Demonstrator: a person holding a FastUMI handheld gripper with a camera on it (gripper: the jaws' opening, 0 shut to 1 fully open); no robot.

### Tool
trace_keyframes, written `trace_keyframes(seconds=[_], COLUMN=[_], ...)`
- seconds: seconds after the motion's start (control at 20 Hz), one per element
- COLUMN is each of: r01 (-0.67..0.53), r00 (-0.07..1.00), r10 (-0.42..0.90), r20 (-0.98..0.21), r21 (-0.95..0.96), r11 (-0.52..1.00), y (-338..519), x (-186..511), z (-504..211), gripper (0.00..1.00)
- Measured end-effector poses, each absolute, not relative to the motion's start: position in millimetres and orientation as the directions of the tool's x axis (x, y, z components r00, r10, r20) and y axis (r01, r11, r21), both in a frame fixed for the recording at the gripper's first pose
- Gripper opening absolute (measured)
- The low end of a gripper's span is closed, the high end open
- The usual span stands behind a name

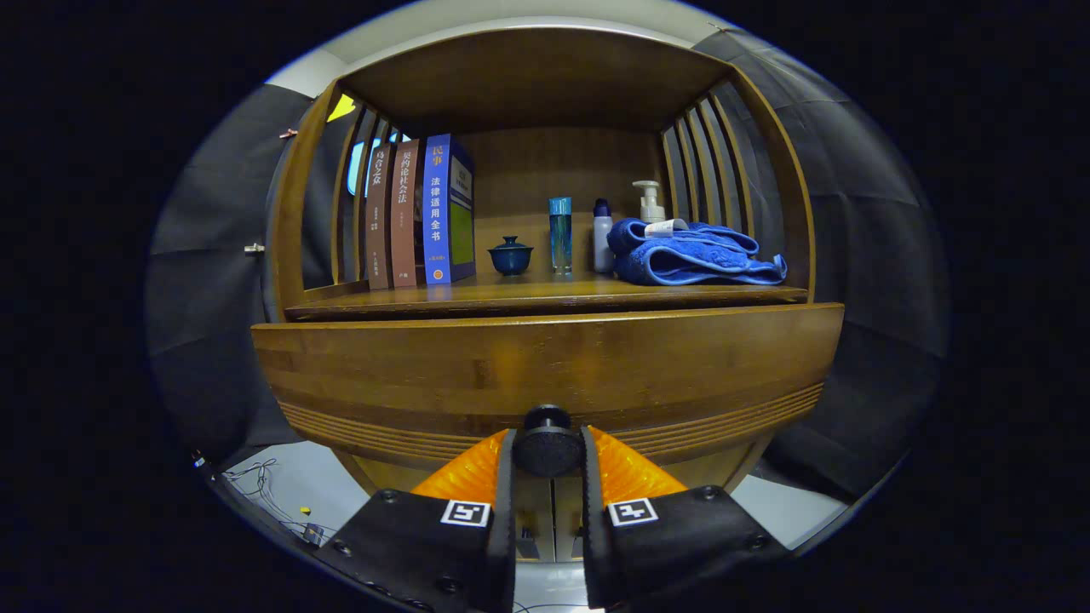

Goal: Pull open the drawer, take out the items inside it, and place them on the countertop above the cabinet.

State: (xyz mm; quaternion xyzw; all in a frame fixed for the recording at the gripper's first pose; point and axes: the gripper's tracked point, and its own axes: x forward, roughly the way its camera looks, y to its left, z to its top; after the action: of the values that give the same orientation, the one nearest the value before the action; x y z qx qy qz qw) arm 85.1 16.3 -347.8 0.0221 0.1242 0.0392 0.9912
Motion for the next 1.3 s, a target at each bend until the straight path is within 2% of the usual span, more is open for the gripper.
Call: trace_keyframes(seconds=[0.75,1.3], r01=[-0.059,-0.047], r00=[0.968,0.969], r10=[0.070,0.058], r20=[-0.241,-0.241], r21=[0.053,0.052], r11=[0.997,0.998], y=[3.2,3.1], x=[-12.8,-38.4], z=[-346.5,-346.8], gripper=[0.36,0.36])
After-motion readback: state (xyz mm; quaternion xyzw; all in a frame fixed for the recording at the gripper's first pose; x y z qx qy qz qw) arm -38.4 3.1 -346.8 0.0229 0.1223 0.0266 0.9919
